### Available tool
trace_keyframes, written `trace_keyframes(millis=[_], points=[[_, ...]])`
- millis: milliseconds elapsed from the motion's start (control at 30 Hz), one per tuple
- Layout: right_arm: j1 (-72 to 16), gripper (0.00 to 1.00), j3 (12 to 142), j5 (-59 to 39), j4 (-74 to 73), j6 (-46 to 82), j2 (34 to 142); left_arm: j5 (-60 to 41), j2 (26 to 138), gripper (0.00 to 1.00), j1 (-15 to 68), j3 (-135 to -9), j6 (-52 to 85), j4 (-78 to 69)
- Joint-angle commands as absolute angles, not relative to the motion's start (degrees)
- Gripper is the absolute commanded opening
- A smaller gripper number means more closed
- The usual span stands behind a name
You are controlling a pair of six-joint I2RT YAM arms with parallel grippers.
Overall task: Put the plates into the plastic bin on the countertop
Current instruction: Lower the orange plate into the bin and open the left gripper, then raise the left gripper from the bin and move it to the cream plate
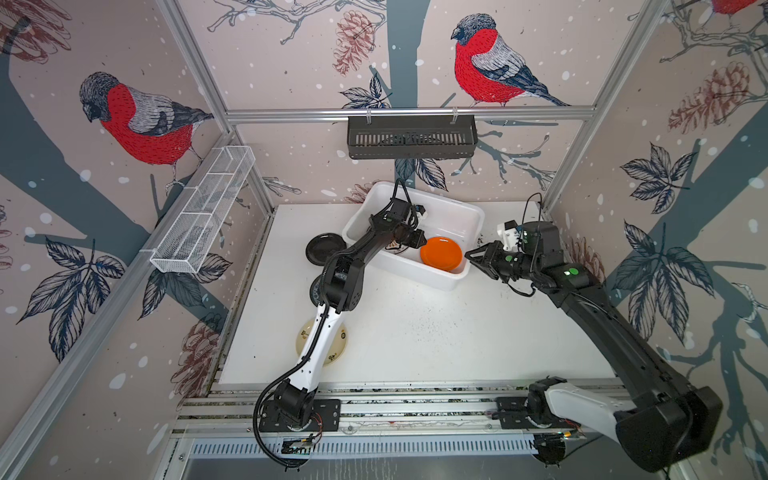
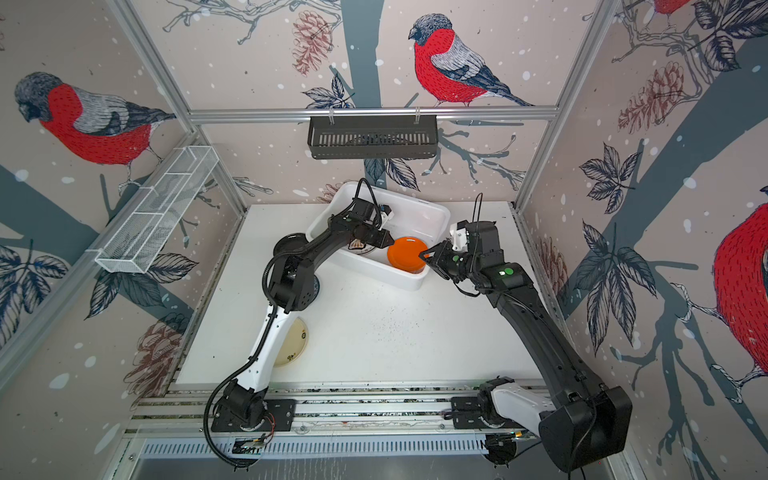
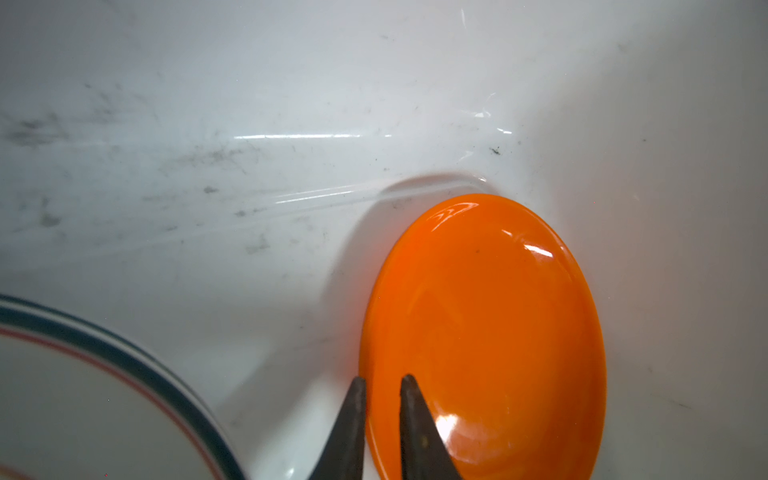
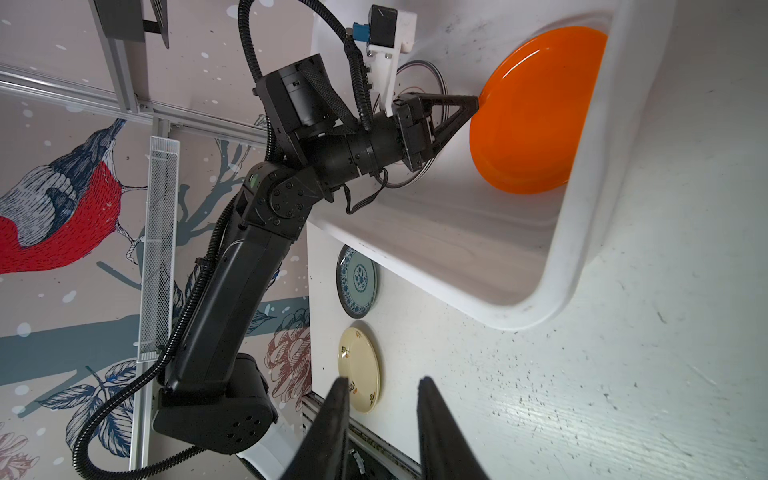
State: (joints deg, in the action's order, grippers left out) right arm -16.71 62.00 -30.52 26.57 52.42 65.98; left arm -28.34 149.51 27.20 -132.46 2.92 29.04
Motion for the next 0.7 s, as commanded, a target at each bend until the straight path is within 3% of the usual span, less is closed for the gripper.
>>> trace_keyframes(millis=[0,200,667], points=[[-16.6,0.31,62.3,-31.3,25.2,52.3,66.3,-28.6,149.5,0.21,27.4,-133.0,1.9,28.4],[-16.6,0.31,62.4,-31.6,24.2,52.3,66.8,-28.6,147.8,0.25,27.4,-133.0,1.4,28.6],[-16.2,0.34,65.4,-30.9,23.5,48.0,68.5,-28.2,134.4,0.52,27.4,-131.3,-6.4,35.7]])
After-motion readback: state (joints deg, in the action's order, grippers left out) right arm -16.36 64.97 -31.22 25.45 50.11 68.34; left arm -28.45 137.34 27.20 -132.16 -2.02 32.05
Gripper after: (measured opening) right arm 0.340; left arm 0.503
